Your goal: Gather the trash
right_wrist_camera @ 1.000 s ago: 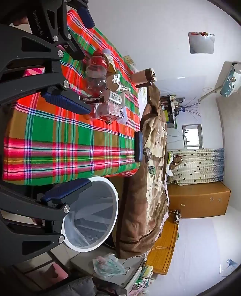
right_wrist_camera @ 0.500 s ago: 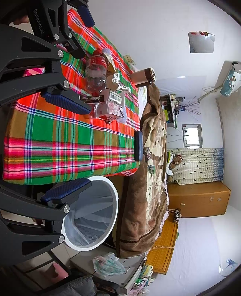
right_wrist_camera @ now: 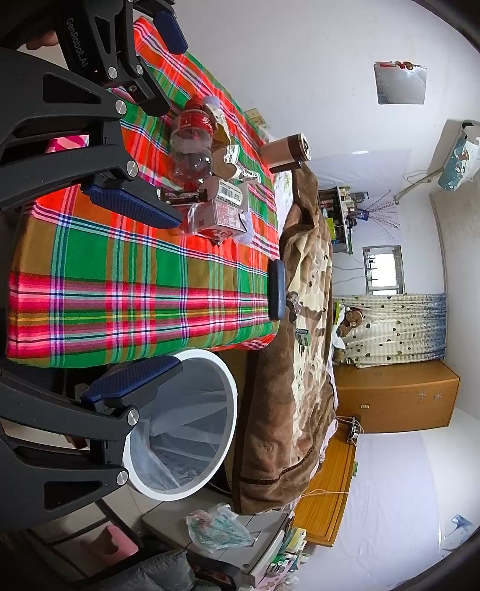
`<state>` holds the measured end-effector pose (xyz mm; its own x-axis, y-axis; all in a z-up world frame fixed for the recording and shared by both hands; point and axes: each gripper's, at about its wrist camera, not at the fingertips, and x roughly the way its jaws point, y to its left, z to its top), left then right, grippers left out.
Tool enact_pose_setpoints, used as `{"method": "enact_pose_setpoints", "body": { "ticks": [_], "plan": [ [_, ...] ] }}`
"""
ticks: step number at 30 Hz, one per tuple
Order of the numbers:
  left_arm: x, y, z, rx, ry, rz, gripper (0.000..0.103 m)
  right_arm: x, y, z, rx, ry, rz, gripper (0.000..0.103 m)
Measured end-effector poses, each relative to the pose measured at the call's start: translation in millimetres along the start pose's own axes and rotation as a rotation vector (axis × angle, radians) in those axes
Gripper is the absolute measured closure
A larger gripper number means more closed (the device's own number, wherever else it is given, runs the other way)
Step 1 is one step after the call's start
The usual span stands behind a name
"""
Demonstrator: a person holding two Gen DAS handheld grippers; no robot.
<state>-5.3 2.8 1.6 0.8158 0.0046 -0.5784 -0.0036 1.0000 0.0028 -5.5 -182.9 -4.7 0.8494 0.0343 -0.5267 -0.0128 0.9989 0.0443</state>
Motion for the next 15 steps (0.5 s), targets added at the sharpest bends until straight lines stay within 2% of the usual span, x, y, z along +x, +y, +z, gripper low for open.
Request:
{"method": "enact_pose_setpoints", "body": {
  "ticks": [15],
  "plan": [
    [0.0,-1.2,-0.7,0.001,0.002,-0.001,0.001,0.8,-0.9,-0.4,0.002,0.0,-0.003,0.03]
  ]
}}
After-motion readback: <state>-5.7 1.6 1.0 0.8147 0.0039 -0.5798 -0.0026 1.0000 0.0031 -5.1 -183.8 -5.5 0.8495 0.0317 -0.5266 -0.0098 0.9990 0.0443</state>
